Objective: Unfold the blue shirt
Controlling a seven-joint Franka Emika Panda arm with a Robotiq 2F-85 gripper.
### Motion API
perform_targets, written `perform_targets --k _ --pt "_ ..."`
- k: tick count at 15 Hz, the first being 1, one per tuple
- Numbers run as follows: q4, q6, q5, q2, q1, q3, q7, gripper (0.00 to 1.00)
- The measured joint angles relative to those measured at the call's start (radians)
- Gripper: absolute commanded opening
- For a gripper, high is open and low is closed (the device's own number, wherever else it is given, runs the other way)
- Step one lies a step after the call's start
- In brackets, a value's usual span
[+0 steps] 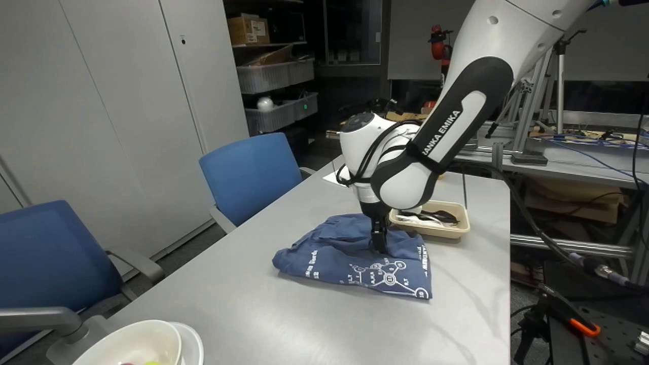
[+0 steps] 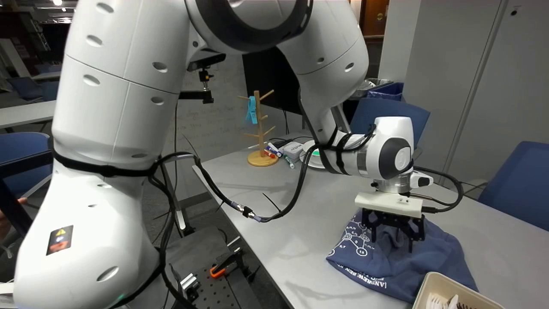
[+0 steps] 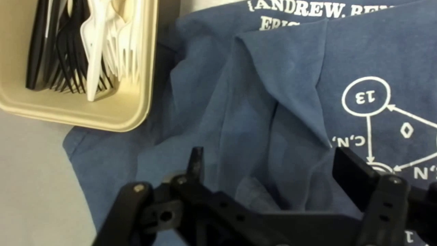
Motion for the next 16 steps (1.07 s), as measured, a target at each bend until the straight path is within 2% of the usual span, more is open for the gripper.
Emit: perform_targets --k 2,3,4,6,7,8,12,16 --pt "0.022 0.0 0.013 0.014 -0.01 0.004 -0.026 0.73" --pt "0.033 0.0 0.022 0.022 -0.016 0.01 -0.041 0.62" --pt "0.044 0.0 0.039 0.029 -0.022 0.017 -0.06 0.56" --pt "0.068 0.0 0.074 0.044 -0.035 0.036 -0.1 0.51" --pt "0.078 0.0 0.091 0.052 -0.043 0.047 -0.121 0.36" --pt "0.089 0.0 0.106 0.06 -0.049 0.056 -0.138 0.27" --pt "0.118 0.0 0.135 0.088 -0.068 0.08 -0.182 0.0" --pt "0.128 0.0 0.135 0.095 -0.074 0.084 -0.194 0.01"
